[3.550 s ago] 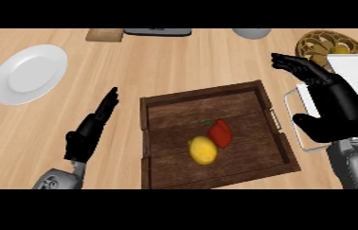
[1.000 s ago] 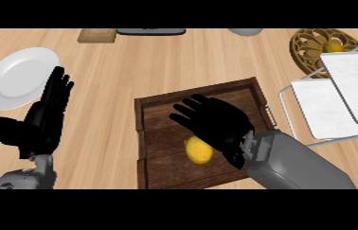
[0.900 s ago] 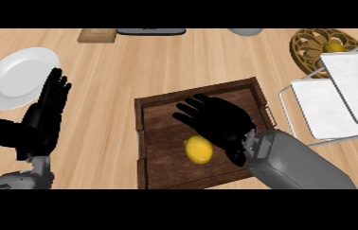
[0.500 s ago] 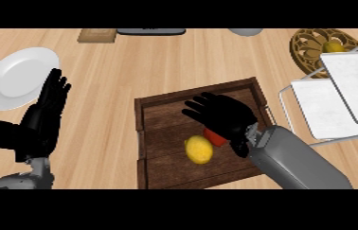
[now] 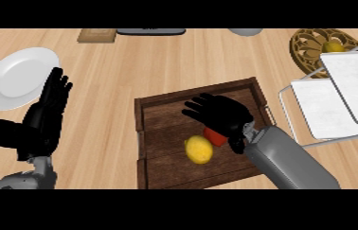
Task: Pick the bell pepper from the tray and place it in the tiered shelf
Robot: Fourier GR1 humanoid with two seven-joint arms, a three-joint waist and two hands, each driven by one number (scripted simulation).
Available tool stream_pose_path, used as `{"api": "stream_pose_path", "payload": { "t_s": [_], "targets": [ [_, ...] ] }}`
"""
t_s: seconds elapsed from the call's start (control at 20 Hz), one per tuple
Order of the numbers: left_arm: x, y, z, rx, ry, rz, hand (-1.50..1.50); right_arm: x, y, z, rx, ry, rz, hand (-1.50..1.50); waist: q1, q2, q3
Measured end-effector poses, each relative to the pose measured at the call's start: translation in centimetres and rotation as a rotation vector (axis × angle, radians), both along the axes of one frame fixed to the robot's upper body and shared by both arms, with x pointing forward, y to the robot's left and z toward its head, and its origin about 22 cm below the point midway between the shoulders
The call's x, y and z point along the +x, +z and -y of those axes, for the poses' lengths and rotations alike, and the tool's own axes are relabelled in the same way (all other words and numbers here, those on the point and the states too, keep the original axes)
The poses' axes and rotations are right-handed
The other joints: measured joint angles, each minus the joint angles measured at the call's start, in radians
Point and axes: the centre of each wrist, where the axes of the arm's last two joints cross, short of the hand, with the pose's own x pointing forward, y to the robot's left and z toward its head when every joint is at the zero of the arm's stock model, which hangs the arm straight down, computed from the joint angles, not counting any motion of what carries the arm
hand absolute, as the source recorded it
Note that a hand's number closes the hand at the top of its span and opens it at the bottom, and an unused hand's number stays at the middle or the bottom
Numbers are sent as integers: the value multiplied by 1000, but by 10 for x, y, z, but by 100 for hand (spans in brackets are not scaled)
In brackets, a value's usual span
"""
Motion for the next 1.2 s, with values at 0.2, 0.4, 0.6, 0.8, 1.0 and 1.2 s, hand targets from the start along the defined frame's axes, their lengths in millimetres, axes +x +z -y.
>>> {"api": "stream_pose_path", "payload": {
  "t_s": [0.2, 0.4, 0.6, 0.8, 1.0, 1.2],
  "targets": [
    [3, -3, -4, 4, -4, -1, 0, 6, -15, 1, 11, 10, -4, -150, 0, 0, 0],
    [2, -7, 7, -1, -3, -8, 0, 12, -31, -5, 5, 8, -17, -150, 1, 1, 0],
    [-3, -5, 3, -1, -3, -3, 0, 13, -43, -6, -25, 10, -35, 150, 2, -2, -1],
    [-1, 1, 5, -4, -8, -3, 0, 13, -46, -10, -52, 46, -5, 150, 1, -9, -5],
    [-7, 0, 5, 1, -4, -1, 0, 14, -47, -9, -34, 106, 60, 150, 2, -12, -7],
    [-7, -4, 0, -5, 24, -8, 0, 4, -53, 20, -4, -21, 86, 150, -26, -22, -10]
  ]
}}
